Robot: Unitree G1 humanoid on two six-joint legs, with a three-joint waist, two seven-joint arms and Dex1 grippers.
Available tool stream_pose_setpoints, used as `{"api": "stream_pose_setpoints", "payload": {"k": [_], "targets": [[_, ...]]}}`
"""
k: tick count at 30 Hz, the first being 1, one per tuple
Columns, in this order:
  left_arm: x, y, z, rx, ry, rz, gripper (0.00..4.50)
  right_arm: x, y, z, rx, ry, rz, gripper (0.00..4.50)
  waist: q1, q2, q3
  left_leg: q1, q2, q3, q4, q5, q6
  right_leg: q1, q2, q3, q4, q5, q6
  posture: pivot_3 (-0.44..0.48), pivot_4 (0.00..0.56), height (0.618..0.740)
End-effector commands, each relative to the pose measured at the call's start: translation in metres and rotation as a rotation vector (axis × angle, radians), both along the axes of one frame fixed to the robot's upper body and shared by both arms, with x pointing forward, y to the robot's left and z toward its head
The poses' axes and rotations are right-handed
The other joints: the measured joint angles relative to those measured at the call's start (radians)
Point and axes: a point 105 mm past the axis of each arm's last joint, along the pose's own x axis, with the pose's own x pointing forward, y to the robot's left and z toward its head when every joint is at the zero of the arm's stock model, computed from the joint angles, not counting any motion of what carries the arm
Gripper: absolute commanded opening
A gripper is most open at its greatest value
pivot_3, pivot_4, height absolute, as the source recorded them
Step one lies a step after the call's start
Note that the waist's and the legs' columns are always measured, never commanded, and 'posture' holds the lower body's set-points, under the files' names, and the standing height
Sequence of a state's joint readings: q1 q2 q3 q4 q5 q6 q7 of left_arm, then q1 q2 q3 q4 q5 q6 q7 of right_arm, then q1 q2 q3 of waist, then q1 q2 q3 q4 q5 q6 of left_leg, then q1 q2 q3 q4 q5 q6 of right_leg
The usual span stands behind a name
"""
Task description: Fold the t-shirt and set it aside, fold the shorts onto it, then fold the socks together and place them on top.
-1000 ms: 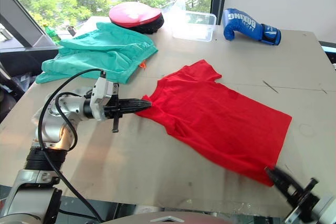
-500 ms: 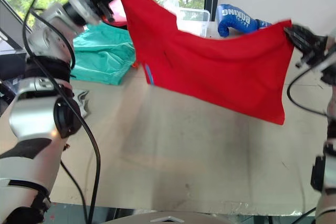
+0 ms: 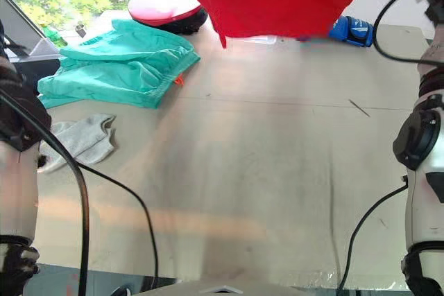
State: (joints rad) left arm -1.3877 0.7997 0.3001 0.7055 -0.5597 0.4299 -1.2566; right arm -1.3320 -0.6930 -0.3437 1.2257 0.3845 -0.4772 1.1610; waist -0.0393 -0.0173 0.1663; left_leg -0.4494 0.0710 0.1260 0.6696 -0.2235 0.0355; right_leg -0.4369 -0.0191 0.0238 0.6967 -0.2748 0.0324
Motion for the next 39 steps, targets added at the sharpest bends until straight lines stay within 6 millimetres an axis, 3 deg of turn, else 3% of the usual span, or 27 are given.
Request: {"api": "stream_pose_setpoints", "payload": {"k": [1,5,8,10,16,19,22,26,34,39], "targets": [[-0.021,-0.019,-0.042,0.156,0.088,-0.093,0.0,-0.01,-0.006,-0.02,-0.027,0.015,0.074,0.08,-0.003,0.0,0.001,0.002,0.001,-0.001,0.003,0.0,0.0,0.004,0.001,-0.001,0.002,0.0,0.0,0.0,0.15,0.735],[-0.033,-0.03,-0.129,0.363,0.24,-0.1,0.0,-0.021,-0.006,-0.082,-0.095,0.121,0.161,0.08,-0.007,0.001,0.001,0.005,0.002,-0.006,0.007,0.0,0.0,0.005,0.002,0.001,0.007,0.002,0.0,0.0,0.15,0.735],[-0.042,-0.031,-0.18,0.468,0.312,-0.094,0.0,-0.041,-0.003,-0.129,-0.154,0.193,0.227,0.08,-0.003,0.001,0.001,0.006,0.003,-0.006,0.009,0.0,0.0,0.005,0.003,0.001,0.009,0.001,0.0,0.0,0.15,0.735],[-0.049,-0.031,-0.205,0.483,0.355,-0.097,0.0,-0.059,-0.002,-0.159,-0.187,0.244,0.243,0.08,0.002,0.001,0.001,0.007,0.003,-0.006,0.009,0.0,0.0,0.006,0.003,0.001,0.01,0.001,-0.001,0.0,0.15,0.735],[-0.085,-0.038,-0.252,0.569,0.46,-0.195,0.0,-0.115,-0.001,-0.215,-0.201,0.38,0.261,0.08,0.006,0.001,0.001,0.011,0.002,-0.005,0.01,0.0,0.0,0.01,0.002,0.002,0.011,0.001,0.0,0.0,0.15,0.735],[-0.095,-0.035,-0.261,0.603,0.498,-0.224,0.0,-0.131,-0.002,-0.222,-0.192,0.416,0.259,0.08,0.0,0.001,0.001,0.023,0.003,-0.005,0.007,-0.003,0.004,0.022,0.002,0.002,0.007,0.001,-0.001,0.0,0.15,0.735],[-0.101,-0.029,-0.27,0.656,0.516,-0.238,0.0,-0.162,-0.001,-0.239,-0.229,0.464,0.286,0.08,0.0,0.002,0.0,0.035,0.003,-0.005,0.001,-0.003,0.004,0.033,0.002,0.002,0.001,0.001,-0.001,0.0,0.15,0.735],[-0.091,-0.024,-0.268,0.641,0.508,-0.209,0.0,-0.188,0.003,-0.248,-0.268,0.422,0.268,0.08,0.009,0.002,-0.001,0.035,0.003,-0.006,-0.001,-0.003,0.004,0.034,0.002,0.001,-0.001,0.0,-0.002,0.0,0.15,0.735],[-0.039,-0.041,-0.23,0.447,0.33,-0.123,0.0,-0.176,-0.017,-0.24,-0.032,0.393,0.032,0.08,0.016,0.001,-0.002,0.035,0.002,-0.005,0.0,-0.003,0.004,0.034,0.002,0.002,-0.001,0.001,-0.002,0.0,0.15,0.735],[-0.007,-0.055,-0.224,0.407,0.253,-0.061,0.0,-0.174,-0.026,-0.265,0.02,0.555,-0.05,0.08,0.028,0.001,-0.002,0.034,0.001,-0.005,-0.001,-0.003,0.004,0.033,0.003,0.002,-0.002,0.0,-0.002,0.0,0.15,0.735]]}}
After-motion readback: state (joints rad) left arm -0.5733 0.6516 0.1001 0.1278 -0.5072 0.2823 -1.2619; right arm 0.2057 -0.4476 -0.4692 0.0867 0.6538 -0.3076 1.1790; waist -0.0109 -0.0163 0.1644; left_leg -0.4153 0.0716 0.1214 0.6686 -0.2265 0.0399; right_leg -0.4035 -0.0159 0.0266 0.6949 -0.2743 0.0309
